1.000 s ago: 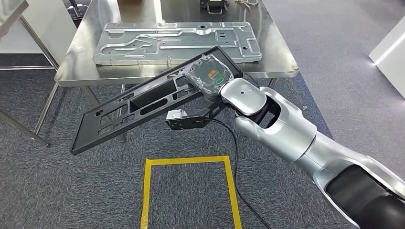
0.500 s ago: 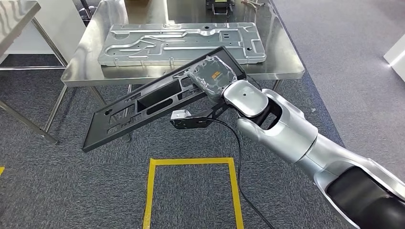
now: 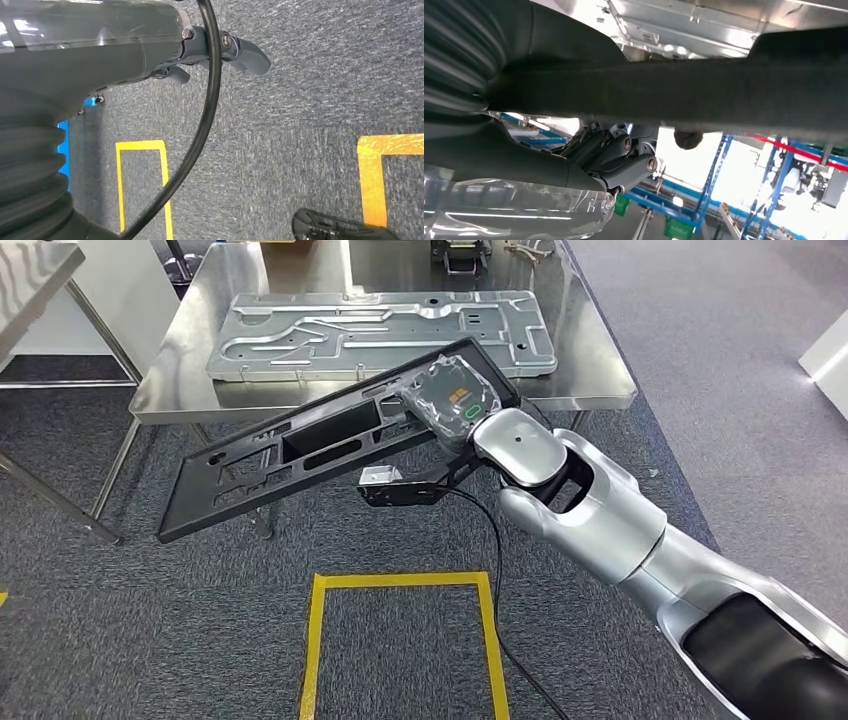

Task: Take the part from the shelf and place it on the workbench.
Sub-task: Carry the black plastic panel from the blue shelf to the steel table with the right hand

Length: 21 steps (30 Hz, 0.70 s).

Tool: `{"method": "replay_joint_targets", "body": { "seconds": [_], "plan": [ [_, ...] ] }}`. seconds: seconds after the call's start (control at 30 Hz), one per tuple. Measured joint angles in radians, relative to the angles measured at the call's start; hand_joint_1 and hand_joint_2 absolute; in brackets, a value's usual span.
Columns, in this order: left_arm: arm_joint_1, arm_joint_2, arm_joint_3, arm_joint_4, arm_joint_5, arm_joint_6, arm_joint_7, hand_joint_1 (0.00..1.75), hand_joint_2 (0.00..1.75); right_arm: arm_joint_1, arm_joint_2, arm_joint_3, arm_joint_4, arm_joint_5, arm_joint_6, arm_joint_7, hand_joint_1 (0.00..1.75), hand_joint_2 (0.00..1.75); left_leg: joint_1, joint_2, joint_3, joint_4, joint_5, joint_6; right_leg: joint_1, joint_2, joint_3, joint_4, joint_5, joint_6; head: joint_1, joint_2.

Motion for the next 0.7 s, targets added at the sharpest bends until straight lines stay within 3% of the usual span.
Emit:
{"method": "replay_joint_targets", "body": {
  "seconds": [0.03,0.07,0.13,0.2,0.3,0.37,0.43,0.5,0.53,0.57,0.63,0.7],
  "plan": [
    [0.000,0.000,0.000,0.000,0.000,-0.001,0.000,0.00,1.75,0.005,-0.002,0.000,0.000,0.000,0.000,0.000,1.75,1.75,0.002,0.000,0.002,0.002,-0.004,-0.003,-0.004,0.000,-0.018,0.026,0.001,0.004,0.000,0.000],
    [0.001,-0.001,0.000,0.000,0.000,-0.002,0.000,0.00,1.75,0.009,-0.004,0.000,0.000,0.001,0.000,0.000,1.75,1.75,0.004,-0.001,0.005,0.006,-0.009,-0.007,-0.009,0.000,-0.015,0.012,0.023,0.009,0.000,0.000],
    [0.001,-0.001,0.000,0.000,0.000,-0.003,0.001,0.00,1.75,0.013,-0.008,-0.001,0.000,0.002,0.000,-0.002,1.75,1.75,0.011,-0.004,0.011,0.020,-0.025,-0.021,-0.018,0.000,0.038,-0.107,0.095,0.018,0.000,0.000],
    [0.000,0.000,0.000,0.000,0.000,-0.002,0.001,0.00,1.75,0.015,-0.011,-0.006,-0.001,0.002,-0.001,-0.002,1.75,1.75,0.012,-0.007,0.010,0.036,-0.043,-0.038,-0.019,0.006,0.087,-0.207,0.130,0.014,0.000,0.000],
    [0.000,0.000,0.000,0.000,0.000,-0.002,0.002,0.00,1.75,0.018,-0.013,-0.011,-0.003,0.003,-0.001,-0.003,1.75,1.75,0.012,-0.008,0.015,0.037,-0.056,-0.057,-0.014,0.011,0.096,-0.218,0.117,-0.014,0.000,0.000],
    [0.001,0.000,0.000,0.000,0.000,-0.002,0.002,0.00,1.75,0.019,-0.013,-0.012,-0.004,0.004,-0.001,-0.003,1.75,1.75,0.014,0.005,0.012,0.059,-0.070,-0.065,-0.015,0.009,0.106,-0.220,0.109,-0.031,0.000,0.000],
    [-0.001,0.000,0.000,0.000,0.000,-0.002,0.002,0.00,1.75,0.020,-0.012,-0.014,-0.006,0.004,-0.001,-0.003,1.75,1.75,0.014,0.022,-0.040,0.163,-0.112,-0.069,-0.013,0.005,0.121,-0.221,0.098,-0.044,0.000,0.000],
    [0.000,0.000,0.000,0.000,0.000,-0.002,0.002,0.00,1.75,0.022,-0.012,-0.016,-0.006,0.004,-0.001,-0.003,1.75,1.75,0.013,0.027,-0.127,0.306,-0.153,-0.068,-0.006,0.002,0.135,-0.221,0.084,-0.051,0.000,0.000],
    [0.001,0.000,0.000,0.000,0.000,-0.002,0.002,0.00,1.75,0.024,-0.012,-0.016,-0.006,0.004,-0.001,-0.003,1.75,1.75,0.012,0.027,-0.157,0.343,-0.150,-0.065,-0.002,0.001,0.144,-0.221,0.077,-0.053,0.000,0.000],
    [0.002,0.000,0.000,0.000,0.000,-0.002,0.002,0.00,1.75,0.026,-0.012,-0.016,-0.006,0.004,-0.001,-0.003,1.75,1.75,0.009,0.027,-0.168,0.340,-0.125,-0.059,0.002,0.001,0.155,-0.221,0.068,-0.054,0.000,0.000],
    [0.004,0.000,0.000,0.000,0.000,-0.002,0.002,0.00,1.75,0.028,-0.012,-0.016,-0.006,0.004,-0.001,-0.003,1.75,1.75,0.000,0.027,-0.139,0.226,-0.030,-0.040,0.008,0.000,0.182,-0.222,0.049,-0.053,0.000,0.000],
    [0.003,0.001,0.000,0.000,0.000,-0.002,0.002,0.00,1.75,0.027,-0.013,-0.016,-0.006,0.004,-0.002,-0.003,1.75,1.75,-0.013,0.031,-0.095,0.116,0.028,-0.018,0.012,-0.001,0.202,-0.226,0.033,-0.048,0.000,0.000]
  ]
}}
